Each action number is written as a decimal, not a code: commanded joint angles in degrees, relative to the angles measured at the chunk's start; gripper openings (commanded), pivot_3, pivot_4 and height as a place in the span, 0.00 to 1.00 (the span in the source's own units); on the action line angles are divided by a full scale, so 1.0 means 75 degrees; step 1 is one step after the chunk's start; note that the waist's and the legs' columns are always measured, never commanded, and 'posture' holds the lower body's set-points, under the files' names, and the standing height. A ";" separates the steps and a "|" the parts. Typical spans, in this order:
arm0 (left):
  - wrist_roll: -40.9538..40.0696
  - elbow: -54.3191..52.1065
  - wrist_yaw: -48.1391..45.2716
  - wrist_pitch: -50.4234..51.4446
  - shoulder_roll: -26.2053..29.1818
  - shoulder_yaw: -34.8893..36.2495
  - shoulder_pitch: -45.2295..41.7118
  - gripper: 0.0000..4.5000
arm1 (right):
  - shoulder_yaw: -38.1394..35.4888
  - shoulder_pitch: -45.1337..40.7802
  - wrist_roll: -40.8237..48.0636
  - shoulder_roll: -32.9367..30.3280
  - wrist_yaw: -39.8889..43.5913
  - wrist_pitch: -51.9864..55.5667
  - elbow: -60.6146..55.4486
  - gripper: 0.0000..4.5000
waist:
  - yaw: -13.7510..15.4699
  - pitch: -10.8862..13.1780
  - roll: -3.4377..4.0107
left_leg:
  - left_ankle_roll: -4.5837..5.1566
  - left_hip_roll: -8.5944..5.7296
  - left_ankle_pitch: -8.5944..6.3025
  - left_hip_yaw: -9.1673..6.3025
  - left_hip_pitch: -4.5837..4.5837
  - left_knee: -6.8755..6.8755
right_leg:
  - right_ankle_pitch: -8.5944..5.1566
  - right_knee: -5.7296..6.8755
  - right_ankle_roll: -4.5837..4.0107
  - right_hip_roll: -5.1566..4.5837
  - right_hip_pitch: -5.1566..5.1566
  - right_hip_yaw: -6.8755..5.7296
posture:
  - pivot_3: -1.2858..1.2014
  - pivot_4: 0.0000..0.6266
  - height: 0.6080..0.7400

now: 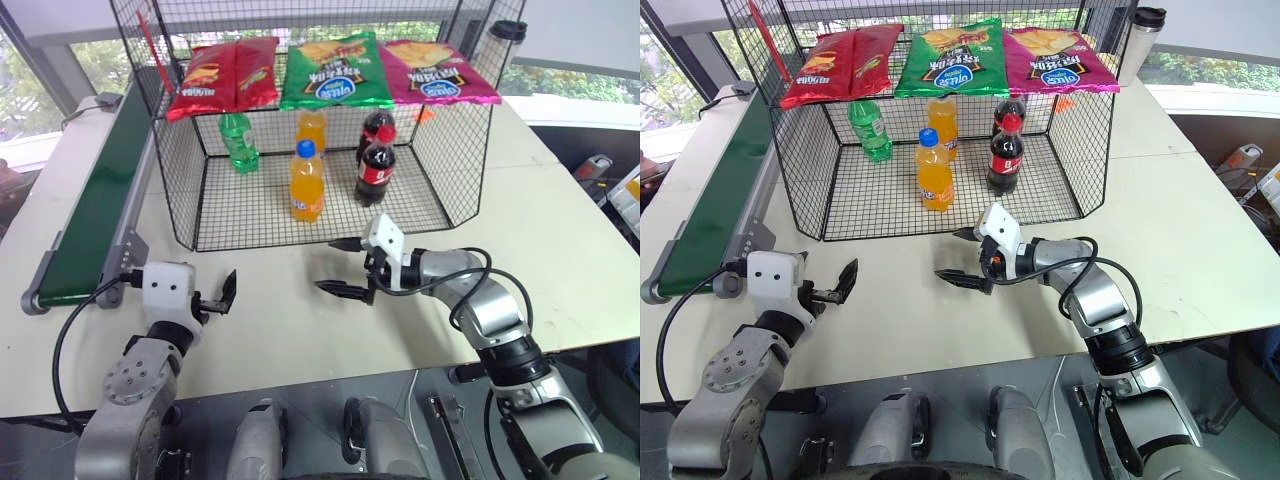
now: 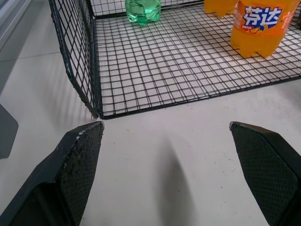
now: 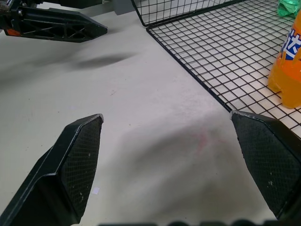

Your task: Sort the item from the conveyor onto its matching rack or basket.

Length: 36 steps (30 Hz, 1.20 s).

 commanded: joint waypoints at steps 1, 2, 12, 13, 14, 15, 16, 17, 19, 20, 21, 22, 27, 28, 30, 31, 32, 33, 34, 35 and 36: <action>-0.0096 -0.0393 -0.0060 -0.0191 0.0012 0.0103 -0.0077 0.99 | -0.0183 -0.0143 0.0129 -0.0027 0.0037 -0.0069 -0.0240 1.00 | 0.0000 0.0000 0.0000 | 0.0000 0.0000 0.0000 0.0000 0.0000 0.0000 | 0.0000 0.0000 0.0000 0.0000 0.0000 0.0000 | 0.52 0.24 1.00; -0.0069 -0.0390 -0.0047 -0.0173 0.0028 0.0101 -0.0094 0.99 | -0.0182 -0.0140 0.0130 -0.0033 0.0044 -0.0065 -0.0245 1.00 | 0.0000 0.0000 0.0000 | 0.0000 0.0000 0.0000 0.0000 0.0000 0.0000 | 0.0000 0.0000 0.0000 0.0000 0.0000 0.0000 | 0.52 0.24 1.00; 0.0135 -0.0327 -0.0017 -0.0208 0.0124 -0.0033 -0.0115 0.99 | -0.0182 -0.0152 0.0112 -0.0043 0.0082 -0.0092 -0.0201 1.00 | -0.0001 0.0000 0.0000 | 0.0000 0.0000 0.0000 0.0000 0.0000 0.0000 | 0.0001 0.0000 0.0001 0.0000 0.0000 0.0000 | 0.52 0.24 1.00; 0.0149 -0.0317 -0.0019 -0.0230 0.0131 -0.0055 -0.0117 0.99 | -0.0181 -0.0158 0.0108 -0.0038 0.0085 -0.0099 -0.0186 1.00 | 0.0000 0.0000 0.0000 | 0.0000 0.0000 0.0000 0.0000 0.0000 0.0000 | 0.0001 0.0000 0.0002 0.0000 0.0000 0.0000 | 0.52 0.24 1.00; 0.0153 -0.0313 -0.0016 -0.0238 0.0130 -0.0070 -0.0119 0.99 | -0.0182 -0.0171 0.0108 -0.0032 0.0088 -0.0099 -0.0174 1.00 | 0.0000 0.0000 0.0000 | 0.0000 0.0000 0.0000 0.0000 0.0000 0.0000 | 0.0001 0.0000 0.0002 0.0000 0.0000 0.0000 | 0.52 0.24 1.00; 0.0162 -0.0294 -0.0013 -0.0261 0.0124 -0.0083 -0.0115 0.99 | -0.0181 -0.0180 0.0105 -0.0030 0.0092 -0.0102 -0.0165 1.00 | 0.0000 0.0000 0.0000 | 0.0000 0.0000 0.0000 0.0000 0.0000 0.0000 | 0.0001 0.0000 0.0002 0.0000 0.0000 0.0000 | 0.52 0.24 1.00; 0.0167 -0.0282 -0.0011 -0.0274 0.0117 -0.0088 -0.0111 0.99 | -0.0179 -0.0186 0.0103 -0.0028 0.0095 -0.0104 -0.0162 1.00 | -0.0001 0.0000 0.0000 | 0.0000 0.0000 0.0000 0.0000 0.0000 0.0000 | 0.0001 0.0000 0.0002 0.0000 0.0000 0.0000 | 0.52 0.24 1.00; 0.0195 -0.0250 -0.0010 -0.0318 0.0111 -0.0111 -0.0107 0.99 | -0.0177 -0.0195 0.0104 -0.0027 0.0107 -0.0109 -0.0150 1.00 | 0.0000 0.0000 0.0000 | 0.0000 0.0000 0.0000 0.0000 0.0000 0.0000 | 0.0001 0.0000 0.0002 0.0000 0.0000 0.0000 | 0.52 0.24 1.00; 0.0250 -0.0214 -0.0014 -0.0387 0.0112 -0.0145 -0.0089 0.99 | -0.0170 -0.0198 0.0105 -0.0025 0.0122 -0.0114 -0.0146 1.00 | 0.0001 0.0000 0.0000 | 0.0000 0.0000 0.0000 0.0000 0.0000 0.0000 | 0.0001 0.0000 0.0002 0.0000 0.0000 0.0000 | 0.52 0.24 1.00; 0.0262 -0.0225 -0.0014 -0.0395 0.0108 -0.0154 -0.0073 0.99 | -0.0166 -0.0195 0.0106 -0.0024 0.0127 -0.0112 -0.0152 1.00 | 0.0001 0.0000 0.0000 | 0.0000 0.0000 0.0000 0.0000 0.0000 0.0000 | 0.0001 0.0000 0.0002 0.0000 0.0000 0.0000 | 0.52 0.24 1.00; 0.0284 -0.0247 -0.0009 -0.0399 0.0111 -0.0159 -0.0060 0.99 | -0.0163 -0.0193 0.0107 -0.0024 0.0133 -0.0112 -0.0156 1.00 | 0.0000 0.0000 0.0000 | 0.0000 0.0000 0.0000 0.0000 0.0000 0.0000 | 0.0001 0.0000 0.0002 0.0000 0.0000 0.0000 | 0.52 0.24 1.00; 0.0301 -0.0252 -0.0002 -0.0404 0.0113 -0.0168 -0.0062 0.99 | -0.0163 -0.0201 0.0106 -0.0023 0.0141 -0.0117 -0.0142 1.00 | -0.0001 0.0000 0.0000 | 0.0000 0.0000 0.0000 0.0001 0.0000 0.0000 | 0.0001 0.0000 0.0001 0.0000 0.0000 0.0000 | 0.52 0.24 1.00; 0.0287 -0.0208 -0.0030 -0.0505 0.0104 -0.0133 0.0019 0.99 | -0.0167 -0.0206 0.0100 -0.0033 0.0166 -0.0123 -0.0132 1.00 | -0.0002 0.0000 0.0000 | 0.0000 0.0000 0.0000 0.0000 0.0000 0.0000 | 0.0001 0.0000 0.0001 0.0000 0.0000 0.0000 | 0.52 0.24 1.00; 0.0286 -0.0194 -0.0032 -0.0512 0.0108 -0.0129 0.0011 0.99 | -0.0168 -0.0209 0.0099 -0.0033 0.0168 -0.0120 -0.0131 1.00 | 0.0003 0.0000 0.0000 | 0.0000 0.0000 0.0000 0.0000 0.0000 0.0000 | 0.0001 0.0000 0.0001 0.0000 0.0000 0.0000 | 0.52 0.24 1.00; 0.0279 -0.0178 -0.0031 -0.0515 0.0106 -0.0120 -0.0003 0.99 | -0.0172 -0.0209 0.0099 -0.0031 0.0172 -0.0116 -0.0136 1.00 | 0.0002 0.0000 0.0000 | 0.0000 0.0000 0.0000 0.0000 0.0000 0.0000 | 0.0000 0.0000 0.0001 0.0000 0.0000 0.0000 | 0.52 0.24 1.00; 0.0276 -0.0208 -0.0021 -0.0490 0.0104 -0.0126 -0.0009 0.99 | -0.0173 -0.0203 0.0097 -0.0031 0.0170 -0.0116 -0.0143 1.00 | 0.0000 0.0000 0.0000 | 0.0000 0.0000 0.0000 0.0000 0.0000 0.0000 | 0.0000 0.0000 0.0000 0.0000 0.0000 0.0000 | 0.52 0.24 1.00; 0.0274 -0.0239 -0.0013 -0.0468 0.0101 -0.0133 -0.0012 0.99 | -0.0175 -0.0193 0.0095 -0.0032 0.0165 -0.0116 -0.0155 1.00 | 0.0000 0.0000 0.0000 | 0.0000 0.0000 0.0000 0.0000 0.0000 0.0000 | 0.0000 0.0000 0.0001 0.0000 0.0000 0.0000 | 0.52 0.24 1.00; 0.0266 -0.0246 -0.0014 -0.0455 0.0102 -0.0127 -0.0024 0.99 | -0.0169 -0.0196 0.0087 -0.0025 0.0156 -0.0120 -0.0151 1.00 | -0.0001 0.0000 0.0000 | 0.0000 0.0000 0.0000 0.0000 0.0000 0.0000 | 0.0000 0.0000 0.0000 0.0000 0.0000 0.0000 | 0.52 0.24 1.00; 0.0265 -0.0236 -0.0022 -0.0470 0.0106 -0.0122 -0.0023 0.99 | -0.0156 -0.0189 0.0064 -0.0022 0.0152 -0.0158 -0.0151 1.00 | -0.0001 0.0000 0.0000 | 0.0000 0.0000 0.0000 0.0000 0.0000 0.0000 | 0.0001 0.0000 0.0001 0.0000 0.0000 0.0000 | 0.52 0.24 1.00; 0.0266 -0.0223 -0.0030 -0.0489 0.0110 -0.0117 -0.0021 0.99 | -0.0142 -0.0179 0.0043 -0.0014 0.0147 -0.0199 -0.0147 1.00 | -0.0001 0.0000 0.0000 | 0.0000 0.0000 0.0000 0.0000 0.0000 0.0000 | 0.0000 0.0000 0.0001 0.0000 0.0000 0.0000 | 0.52 0.24 1.00; 0.0250 -0.0233 -0.0030 -0.0472 0.0104 -0.0110 -0.0025 0.99 | -0.0119 -0.0169 -0.0014 0.0009 0.0104 -0.0270 -0.0131 1.00 | 0.0000 0.0000 0.0000 | 0.0000 0.0000 0.0000 0.0000 0.0000 0.0000 | 0.0001 0.0000 0.0002 0.0000 0.0000 0.0000 | 0.52 0.24 1.00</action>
